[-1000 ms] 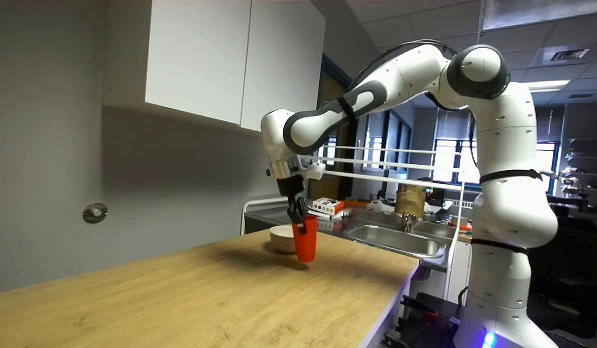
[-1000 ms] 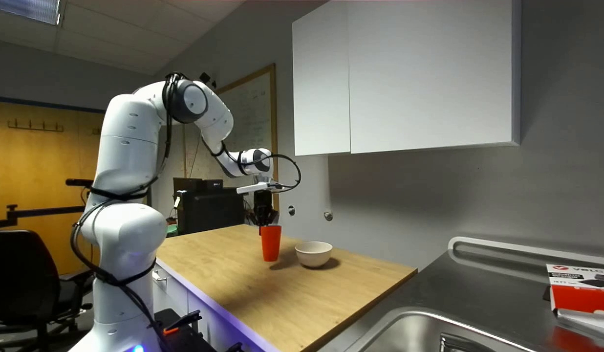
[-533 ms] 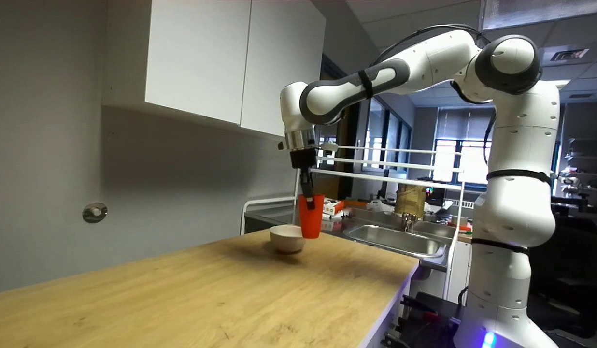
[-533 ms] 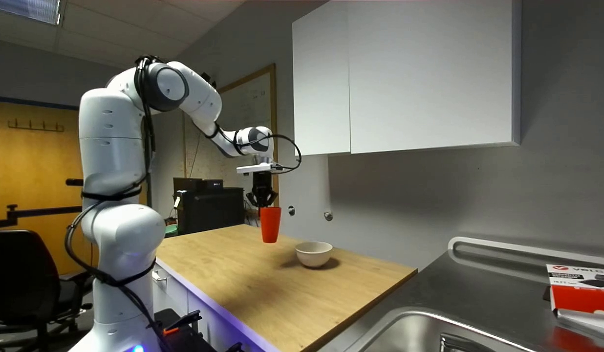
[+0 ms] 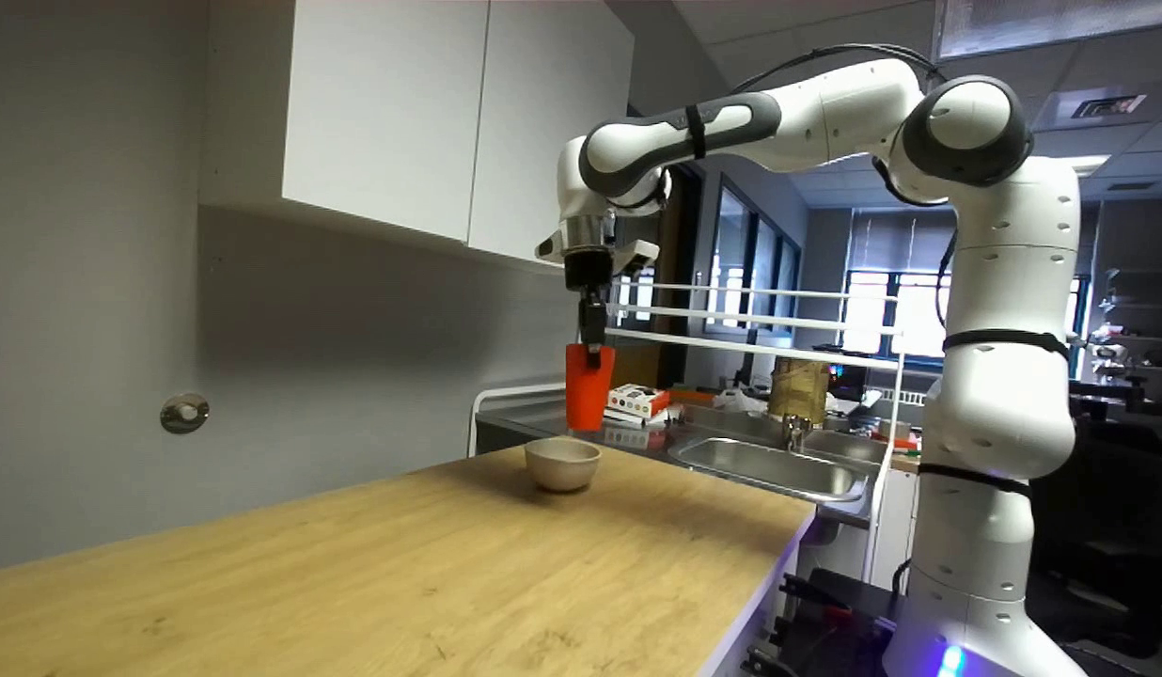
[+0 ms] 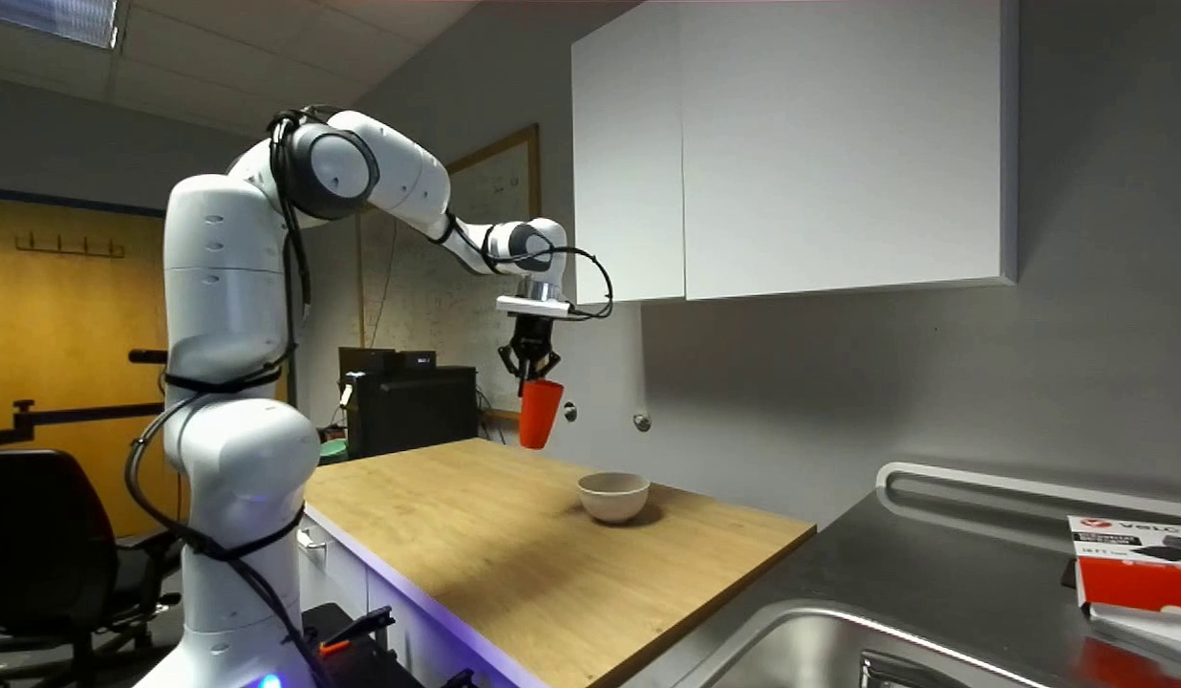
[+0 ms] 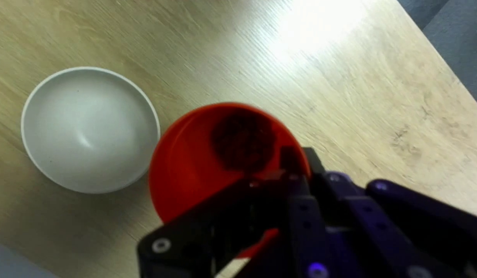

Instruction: Pour the contents in the cup into the bowl

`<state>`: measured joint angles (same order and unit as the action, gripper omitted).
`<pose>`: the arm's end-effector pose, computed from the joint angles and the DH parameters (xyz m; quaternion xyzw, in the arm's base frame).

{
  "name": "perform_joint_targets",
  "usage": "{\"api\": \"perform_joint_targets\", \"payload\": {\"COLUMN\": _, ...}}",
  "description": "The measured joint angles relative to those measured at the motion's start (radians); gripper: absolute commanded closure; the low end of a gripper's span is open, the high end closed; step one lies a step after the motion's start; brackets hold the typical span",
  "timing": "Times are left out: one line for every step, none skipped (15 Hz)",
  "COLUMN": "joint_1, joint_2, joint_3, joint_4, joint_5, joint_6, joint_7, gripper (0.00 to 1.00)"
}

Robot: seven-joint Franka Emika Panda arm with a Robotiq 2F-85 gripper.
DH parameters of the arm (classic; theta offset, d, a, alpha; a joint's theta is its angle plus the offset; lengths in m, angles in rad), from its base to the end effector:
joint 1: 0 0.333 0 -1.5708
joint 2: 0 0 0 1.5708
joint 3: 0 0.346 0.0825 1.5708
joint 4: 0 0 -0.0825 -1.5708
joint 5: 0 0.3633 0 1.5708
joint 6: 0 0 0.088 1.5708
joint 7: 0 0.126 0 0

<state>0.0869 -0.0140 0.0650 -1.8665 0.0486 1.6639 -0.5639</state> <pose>0.5056 0.0833 0.5182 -0.9338 -0.3444 0.0874 0.0422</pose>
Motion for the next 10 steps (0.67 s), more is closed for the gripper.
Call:
{"api": "perform_joint_targets", "payload": {"joint_1": -0.009, "joint_2": 0.022, "joint_3": -0.006, "joint_4": 0.026, "joint_5": 0.012, "joint_6": -0.011, "joint_7": -0.038, "gripper": 0.95}}
{"api": "perform_joint_targets", "payload": {"joint_1": -0.019, "joint_2": 0.046, "joint_3": -0.01, "joint_4": 0.053, "joint_5": 0.023, "joint_6": -0.024, "joint_7": -0.071, "gripper": 0.95}}
{"api": "perform_joint_targets", "payload": {"joint_1": -0.029, "joint_2": 0.071, "joint_3": -0.013, "joint_4": 0.08, "joint_5": 0.032, "joint_6": -0.038, "joint_7": -0.101, "gripper": 0.95}}
{"api": "perform_joint_targets", "payload": {"joint_1": -0.041, "joint_2": 0.098, "joint_3": -0.015, "joint_4": 0.109, "joint_5": 0.042, "joint_6": -0.052, "joint_7": -0.128, "gripper": 0.95}}
{"api": "perform_joint_targets", "payload": {"joint_1": -0.052, "joint_2": 0.125, "joint_3": -0.016, "joint_4": 0.138, "joint_5": 0.049, "joint_6": -0.068, "joint_7": -0.154, "gripper": 0.95}}
{"api": "perform_joint_targets", "payload": {"joint_1": -0.063, "joint_2": 0.15, "joint_3": -0.016, "joint_4": 0.165, "joint_5": 0.054, "joint_6": -0.083, "joint_7": -0.176, "gripper": 0.95}}
{"api": "perform_joint_targets", "payload": {"joint_1": -0.074, "joint_2": 0.176, "joint_3": -0.016, "joint_4": 0.193, "joint_5": 0.058, "joint_6": -0.099, "joint_7": -0.196, "gripper": 0.95}}
{"api": "perform_joint_targets", "payload": {"joint_1": -0.084, "joint_2": 0.199, "joint_3": -0.016, "joint_4": 0.217, "joint_5": 0.063, "joint_6": -0.115, "joint_7": -0.212, "gripper": 0.95}}
{"api": "perform_joint_targets", "payload": {"joint_1": -0.093, "joint_2": 0.223, "joint_3": -0.016, "joint_4": 0.241, "joint_5": 0.068, "joint_6": -0.131, "joint_7": -0.226, "gripper": 0.95}}
{"api": "perform_joint_targets", "payload": {"joint_1": -0.104, "joint_2": 0.245, "joint_3": -0.017, "joint_4": 0.264, "joint_5": 0.076, "joint_6": -0.15, "joint_7": -0.237, "gripper": 0.95}}
